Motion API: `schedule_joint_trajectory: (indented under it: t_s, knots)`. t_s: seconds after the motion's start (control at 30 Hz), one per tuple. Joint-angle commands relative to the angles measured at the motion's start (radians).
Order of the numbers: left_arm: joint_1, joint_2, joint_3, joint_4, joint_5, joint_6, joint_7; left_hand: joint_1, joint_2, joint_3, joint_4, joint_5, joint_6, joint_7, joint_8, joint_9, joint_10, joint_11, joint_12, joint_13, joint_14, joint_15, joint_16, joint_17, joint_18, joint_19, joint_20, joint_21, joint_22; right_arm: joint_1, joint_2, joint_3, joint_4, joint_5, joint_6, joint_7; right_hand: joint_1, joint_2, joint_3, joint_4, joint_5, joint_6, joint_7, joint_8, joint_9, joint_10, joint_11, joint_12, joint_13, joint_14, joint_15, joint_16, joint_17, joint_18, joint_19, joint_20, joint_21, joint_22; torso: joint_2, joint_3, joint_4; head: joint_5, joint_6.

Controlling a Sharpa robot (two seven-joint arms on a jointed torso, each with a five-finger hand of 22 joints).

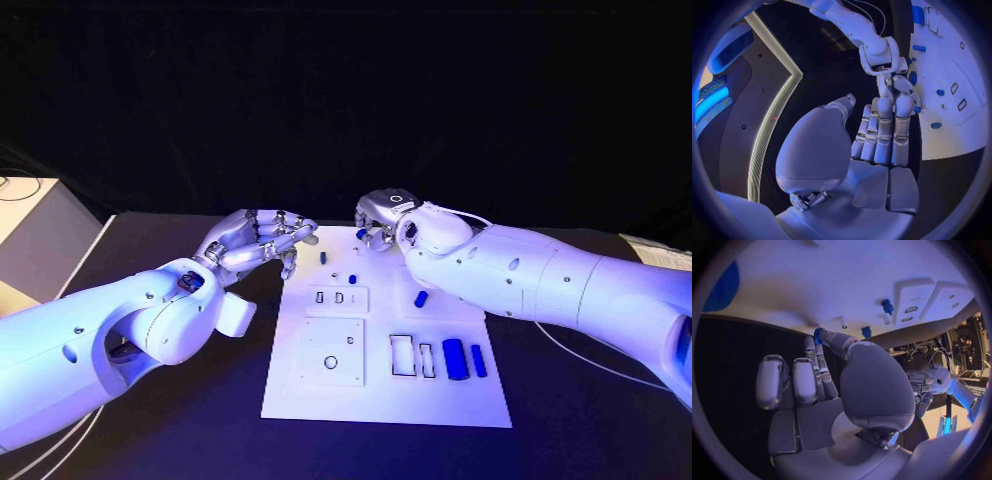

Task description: Assemble the parts on the task board

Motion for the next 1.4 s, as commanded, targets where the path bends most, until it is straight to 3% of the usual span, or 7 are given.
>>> schedule_joint_trajectory:
  t_s: [0.03, 0.43, 0.7, 0.83, 0.9, 1.0, 1.4]
  knots:
    - [0.001, 0.002, 0.001, 0.002, -0.003, 0.014, 0.003, -0.002, 0.007, 0.007, 0.0, -0.001, -0.005, 0.001, -0.002, 0.002, -0.008, -0.003, 0.006, 0.001, 0.004, 0.001, 0.002, 0.001, -0.015, 0.004, 0.0, 0.005, 0.001, 0.0, 0.004, 0.0, -0.006, -0.002, 0.009, 0.011, -0.004, -0.018, 0.0, 0.005, -0.032, -0.036, 0.005, -0.022, -0.006, -0.032, 0.004, -0.006, -0.006, 0.01, 0.012, -0.015, -0.022, -0.005, -0.019, 0.004, -0.02, -0.024, -0.001, -0.0012, 0.001, 0.0, 0.0]
    - [0.001, 0.0, 0.002, 0.0, -0.003, 0.016, 0.004, -0.003, 0.007, 0.007, 0.0, -0.001, -0.005, 0.001, -0.002, 0.003, -0.008, -0.003, 0.007, 0.002, 0.005, 0.001, 0.002, 0.002, -0.015, 0.003, 0.0, 0.007, 0.002, -0.001, -0.039, -0.001, 0.02, 0.007, -0.036, 0.015, 0.083, 0.012, -0.257, 0.065, -0.117, -0.154, -0.04, -0.098, -0.032, -0.156, 0.017, -0.001, 0.0, -0.02, 0.02, -0.091, -0.151, 0.021, -0.083, 0.014, -0.138, -0.149, -0.003, -0.0009, -0.0019, -0.001, 0.005]
    - [0.001, -0.002, 0.002, -0.016, 0.0, 0.018, 0.009, -0.003, 0.008, 0.007, 0.0, -0.001, -0.005, 0.001, -0.002, 0.003, -0.008, -0.003, 0.008, 0.003, 0.005, 0.001, 0.002, 0.002, -0.015, 0.003, 0.001, 0.008, 0.004, -0.001, -0.169, 0.008, 0.153, 0.105, -0.084, 0.049, 0.113, 0.017, -0.228, 0.094, -0.103, -0.095, 0.003, -0.068, -0.023, -0.029, -0.009, 0.045, 0.033, -0.006, 0.001, -0.064, -0.121, 0.013, -0.052, -0.003, -0.116, -0.105, -0.01, 0.0044, -0.0111, 0.002, 0.014]
    - [0.001, 0.002, 0.002, -0.025, 0.01, 0.02, 0.016, 0.002, 0.006, 0.006, -0.009, -0.001, -0.018, -0.002, -0.006, 0.004, 0.009, -0.008, 0.033, 0.017, 0.039, -0.003, 0.04, 0.051, -0.021, 0.023, -0.002, 0.037, 0.046, 0.0, -0.24, 0.02, 0.217, 0.21, -0.051, 0.063, 0.126, -0.006, -0.179, 0.089, -0.09, -0.059, -0.018, -0.04, -0.015, 0.144, -0.044, 0.166, 0.116, 0.006, -0.027, -0.031, -0.078, 0.004, -0.025, -0.026, -0.083, -0.054, -0.017, 0.0084, -0.0157, 0.005, 0.019]
    - [0.0, 0.004, 0.002, -0.033, 0.02, 0.021, 0.021, 0.002, 0.007, 0.003, -0.019, -0.001, -0.031, -0.003, -0.005, 0.008, -0.003, -0.01, 0.069, 0.042, 0.066, -0.005, 0.075, 0.094, -0.026, 0.034, -0.004, 0.062, 0.076, 0.002, -0.282, 0.025, 0.249, 0.266, -0.017, 0.063, 0.12, 0.01, -0.184, 0.081, -0.038, -0.071, -0.008, 0.031, 0.018, -0.065, -0.054, 0.674, 0.622, 0.025, -0.05, 0.049, 0.023, -0.014, 0.005, -0.026, -0.039, 0.014, -0.021, 0.0109, -0.0185, 0.005, 0.02]
    - [0.0, 0.005, 0.002, -0.044, 0.028, 0.026, 0.029, 0.006, 0.025, 0.007, -0.034, -0.001, -0.04, -0.004, 0.005, 0.016, -0.023, -0.014, 0.147, 0.095, 0.136, -0.008, 0.179, 0.228, -0.037, 0.069, -0.007, 0.113, 0.148, 0.009, -0.328, 0.029, 0.272, 0.319, 0.018, 0.056, 0.085, -0.01, -0.201, 0.1, -0.042, -0.125, -0.01, 0.053, 0.024, 0.174, -0.036, 1.173, 1.121, 0.047, -0.02, 0.118, 0.147, -0.02, 0.036, -0.024, 0.002, 0.075, -0.024, 0.0133, -0.0205, 0.004, 0.018]
    - [-0.004, -0.003, 0.001, -0.06, 0.034, 0.056, 0.035, -0.012, 0.026, 0.022, -0.065, -0.001, -0.065, -0.01, 0.033, 0.031, -0.128, -0.024, 0.467, 0.308, 0.311, -0.016, 0.424, 0.576, -0.082, 0.222, -0.014, 0.277, 0.408, 0.021, -0.39, 0.032, 0.26, 0.41, 0.072, -0.024, 0.063, 0.004, -0.304, 0.146, 0.016, -0.207, 0.001, 0.127, 0.032, 0.399, -0.019, 1.504, 1.497, 0.106, -0.001, 0.276, 0.469, -0.066, 0.153, -0.007, 0.161, 0.282, -0.028, 0.0186, -0.0238, -0.008, 0.014]
